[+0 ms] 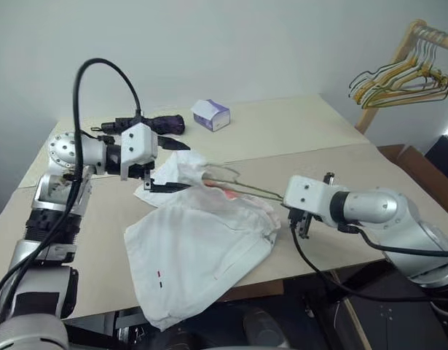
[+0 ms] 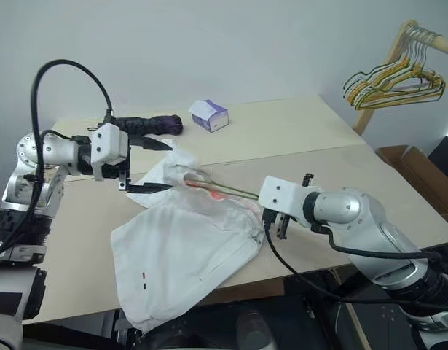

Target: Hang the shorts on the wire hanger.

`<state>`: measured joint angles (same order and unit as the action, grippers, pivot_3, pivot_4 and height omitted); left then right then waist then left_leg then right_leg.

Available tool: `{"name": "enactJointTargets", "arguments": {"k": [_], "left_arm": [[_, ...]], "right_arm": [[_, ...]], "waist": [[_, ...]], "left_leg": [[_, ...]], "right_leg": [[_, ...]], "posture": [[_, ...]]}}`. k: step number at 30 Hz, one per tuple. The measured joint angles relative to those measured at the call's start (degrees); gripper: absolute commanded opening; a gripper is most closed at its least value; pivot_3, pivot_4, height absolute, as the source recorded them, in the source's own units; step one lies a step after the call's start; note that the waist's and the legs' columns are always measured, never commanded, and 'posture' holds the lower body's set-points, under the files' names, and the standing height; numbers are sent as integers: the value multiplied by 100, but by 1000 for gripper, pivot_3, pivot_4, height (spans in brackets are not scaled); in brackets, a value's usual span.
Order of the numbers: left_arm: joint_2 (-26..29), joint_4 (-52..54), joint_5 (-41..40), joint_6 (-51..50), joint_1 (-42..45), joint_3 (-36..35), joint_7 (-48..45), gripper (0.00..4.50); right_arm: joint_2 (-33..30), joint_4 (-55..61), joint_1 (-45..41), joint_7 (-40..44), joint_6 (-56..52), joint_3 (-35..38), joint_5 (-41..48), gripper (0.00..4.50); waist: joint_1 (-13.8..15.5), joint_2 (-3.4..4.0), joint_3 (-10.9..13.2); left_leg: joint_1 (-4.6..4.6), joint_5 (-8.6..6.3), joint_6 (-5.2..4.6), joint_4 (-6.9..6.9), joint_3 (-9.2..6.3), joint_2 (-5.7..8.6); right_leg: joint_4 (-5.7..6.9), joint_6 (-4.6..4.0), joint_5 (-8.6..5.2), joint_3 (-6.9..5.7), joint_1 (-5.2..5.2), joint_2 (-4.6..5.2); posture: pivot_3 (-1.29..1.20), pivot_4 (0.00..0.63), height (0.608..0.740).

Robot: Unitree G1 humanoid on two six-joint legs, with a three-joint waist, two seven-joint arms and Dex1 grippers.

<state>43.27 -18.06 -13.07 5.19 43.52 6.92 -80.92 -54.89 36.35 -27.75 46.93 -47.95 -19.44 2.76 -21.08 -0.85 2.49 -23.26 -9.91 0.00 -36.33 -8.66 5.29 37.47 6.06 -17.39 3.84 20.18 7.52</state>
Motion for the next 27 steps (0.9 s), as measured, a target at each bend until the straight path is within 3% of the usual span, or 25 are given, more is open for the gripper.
{"name": "enactJointTargets", "arguments": {"k": [6,10,19,21,22,27], "left_arm": [[-159,-837,490,733,149,443,-432,4481],[-434,-1371,636,1025,265,470,-386,3615],[-594,-1583,578,1212,369,447,-621,684],[-603,-1582,563,1208,369,447,-642,226],[-605,-1573,552,1204,365,448,-686,35],[-605,-1506,497,1067,345,448,-740,35]], "right_arm": [[-35,304,-90,327,-289,23,250,0],[-66,481,-89,449,-527,113,454,0],[-130,596,-136,528,-898,330,783,0],[-135,598,-142,525,-922,339,814,0],[-138,598,-162,513,-954,346,824,0],[-232,601,-223,535,-958,355,904,0]], "waist": [[-136,0,0],[-196,-1,0],[-345,-1,0],[-362,-1,0],[-371,-1,0],[-374,-1,0]], "left_leg": [[-1,0,-1,-1,-2,0],[-2,0,-1,-6,-2,0],[-2,0,-1,-6,-1,-2],[-1,0,-1,-6,-1,-2],[-1,0,-1,-6,-1,-2],[-1,0,-1,-7,-1,-2]], "right_leg": [[23,2,-1,0,4,0],[23,2,-1,0,3,0],[32,4,-3,1,5,1],[34,4,-3,1,6,1],[37,5,-3,1,7,1],[38,6,-3,1,7,1]], "posture": [[-398,0,740],[-407,0,740],[-412,0,740],[-412,0,740],[-412,0,740],[-413,0,740]]}}
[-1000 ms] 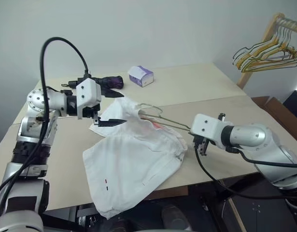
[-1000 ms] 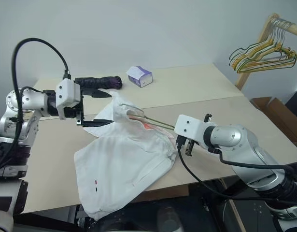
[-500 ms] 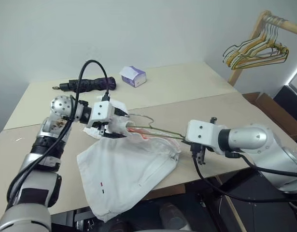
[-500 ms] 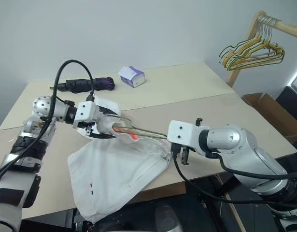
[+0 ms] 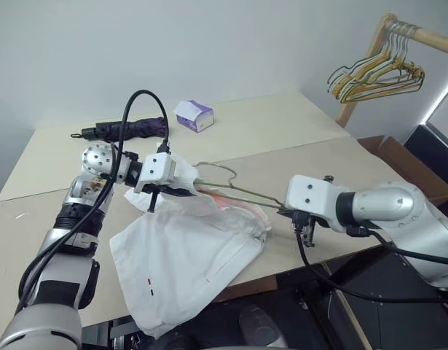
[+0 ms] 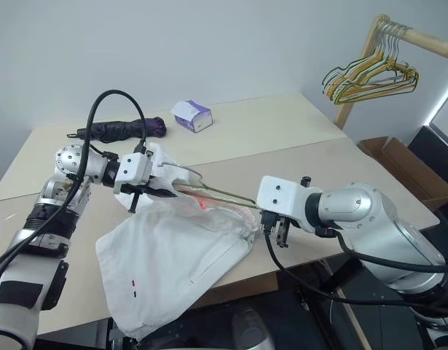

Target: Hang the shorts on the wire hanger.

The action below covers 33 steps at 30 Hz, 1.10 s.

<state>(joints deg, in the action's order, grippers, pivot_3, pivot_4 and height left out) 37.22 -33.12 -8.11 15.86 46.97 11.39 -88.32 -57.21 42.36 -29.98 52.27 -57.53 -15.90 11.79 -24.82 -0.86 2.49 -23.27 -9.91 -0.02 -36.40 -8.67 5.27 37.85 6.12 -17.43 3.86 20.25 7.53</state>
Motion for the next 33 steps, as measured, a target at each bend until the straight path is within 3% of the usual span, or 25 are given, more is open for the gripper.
{"name": "enactJointTargets", "arguments": {"k": [1,5,15,21,26,33], "left_arm": [[0,33,1,-44,-10,0,0,35],[12,197,-3,-352,-63,-5,29,0],[100,453,-106,-973,-287,-231,423,0],[98,754,-134,-1231,-434,-348,571,0],[86,950,-199,-1385,-532,-351,629,0],[96,1085,-244,-1545,-579,-351,649,0]], "right_arm": [[-23,2,-2,1,3,0,14,0],[-85,4,93,20,132,54,69,1104],[-159,-318,1057,-249,-63,1261,311,4394],[184,-349,2013,-516,-439,1782,559,4455],[1442,-415,2465,-1183,-432,1672,707,4455],[3190,-1173,2214,-2129,-224,1311,717,4455]], "waist": [[0,0,0],[-2,0,0],[18,-1,-1],[22,-4,-2],[14,-5,-4],[13,-8,-6]], "left_leg": [[0,0,0,0,0,0],[0,0,0,0,0,0],[-1,0,0,-5,0,0],[3,0,0,-10,2,-2],[7,0,0,-17,2,-2],[11,1,-1,-16,-4,0]], "right_leg": [[0,0,0,0,0,0],[1,0,0,0,0,0],[6,1,-1,1,-1,0],[13,1,-1,2,-4,0],[19,1,-1,5,-7,-2],[22,-1,1,7,-8,-7]], "posture": [[-414,0,740],[-418,0,740],[-413,0,740],[-411,0,740],[-405,0,740],[-385,0,740]]}}
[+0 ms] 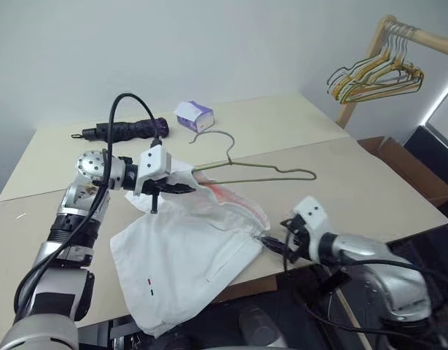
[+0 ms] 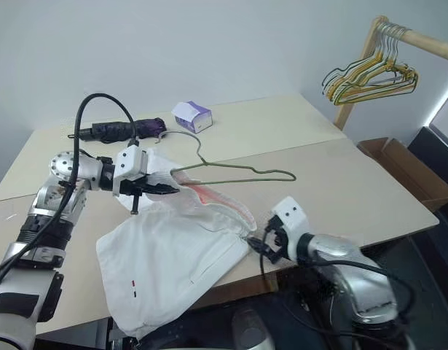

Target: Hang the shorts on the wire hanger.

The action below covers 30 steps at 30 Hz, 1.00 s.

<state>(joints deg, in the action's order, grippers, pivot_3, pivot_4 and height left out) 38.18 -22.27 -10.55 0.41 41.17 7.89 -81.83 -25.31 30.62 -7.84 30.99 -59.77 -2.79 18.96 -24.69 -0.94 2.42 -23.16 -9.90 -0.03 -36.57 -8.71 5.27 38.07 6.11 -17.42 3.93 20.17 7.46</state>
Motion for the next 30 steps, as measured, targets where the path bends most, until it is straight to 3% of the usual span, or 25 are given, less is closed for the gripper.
{"name": "enactJointTargets", "arguments": {"k": [3,6,18,30], "left_arm": [[3,40,0,-12,-2,8,-26,0],[23,39,0,-52,-2,7,-35,0],[67,133,-6,-87,-37,0,-18,0],[557,-140,184,489,-822,65,-245,0]], "right_arm": [[189,-330,-157,-242,202,-343,-159,4455],[431,-794,-157,-402,415,-476,-269,3889],[563,-980,-47,-358,747,-179,-60,35],[-478,-977,5,503,966,309,446,35]], "waist": [[24,1,0],[39,0,0],[48,1,-1],[86,1,-1]], "left_leg": [[2,0,0,0,-4,1],[0,0,0,0,-7,4],[2,0,0,0,-9,3],[2,0,0,1,-8,3]], "right_leg": [[0,-1,0,0,0,-2],[0,-1,1,0,-1,-2],[0,0,0,0,-2,-4],[-4,1,-1,-1,-1,-3]], "posture": [[-379,0,740],[-375,0,740],[-382,0,740],[-374,0,740]]}}
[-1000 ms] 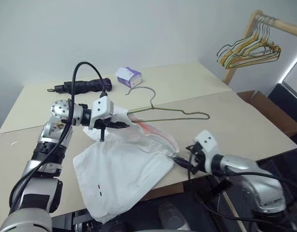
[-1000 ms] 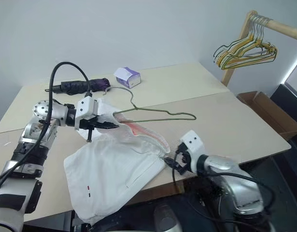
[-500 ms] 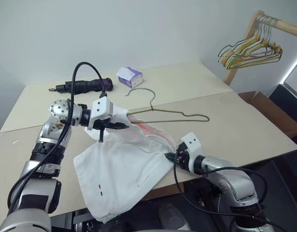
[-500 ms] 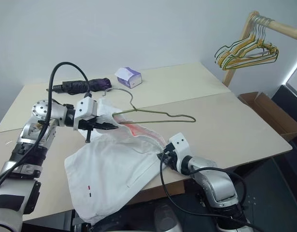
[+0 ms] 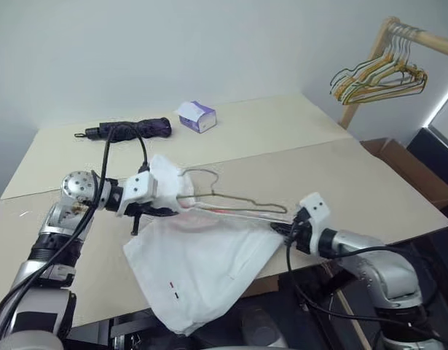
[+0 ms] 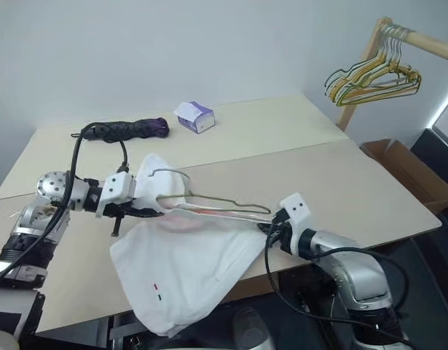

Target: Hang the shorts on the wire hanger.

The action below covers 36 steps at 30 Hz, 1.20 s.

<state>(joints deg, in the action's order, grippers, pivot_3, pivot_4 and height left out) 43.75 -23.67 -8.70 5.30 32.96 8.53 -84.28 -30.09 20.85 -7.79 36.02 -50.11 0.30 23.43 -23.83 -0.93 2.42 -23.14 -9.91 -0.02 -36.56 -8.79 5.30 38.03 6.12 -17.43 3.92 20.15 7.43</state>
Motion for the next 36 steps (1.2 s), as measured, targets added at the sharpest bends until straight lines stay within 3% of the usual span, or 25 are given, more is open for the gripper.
{"name": "enactJointTargets", "arguments": {"k": [8,16,26,36], "left_arm": [[-12,-74,-64,69,2,3,20,0],[-30,511,-872,-481,-216,-148,-283,0],[92,-2,-113,641,-172,70,-173,0],[65,3,-368,305,-116,34,-95,0]], "right_arm": [[-463,-188,-121,349,36,0,116,35],[-629,-402,-232,397,66,-24,147,35],[-739,-422,-241,510,118,-120,185,35],[-811,-455,-250,551,208,-161,200,35]], "waist": [[69,0,0],[111,0,0],[105,0,0],[109,0,0]], "left_leg": [[-3,0,0,0,3,0],[-4,0,0,0,2,0],[-3,0,0,0,3,0],[-3,0,0,0,3,0]], "right_leg": [[0,0,0,1,0,1],[-1,0,0,1,0,2],[-1,0,0,1,0,2],[0,0,0,1,0,2]], "posture": [[-371,0,740],[-369,0,740],[-368,0,740],[-359,0,740]]}}
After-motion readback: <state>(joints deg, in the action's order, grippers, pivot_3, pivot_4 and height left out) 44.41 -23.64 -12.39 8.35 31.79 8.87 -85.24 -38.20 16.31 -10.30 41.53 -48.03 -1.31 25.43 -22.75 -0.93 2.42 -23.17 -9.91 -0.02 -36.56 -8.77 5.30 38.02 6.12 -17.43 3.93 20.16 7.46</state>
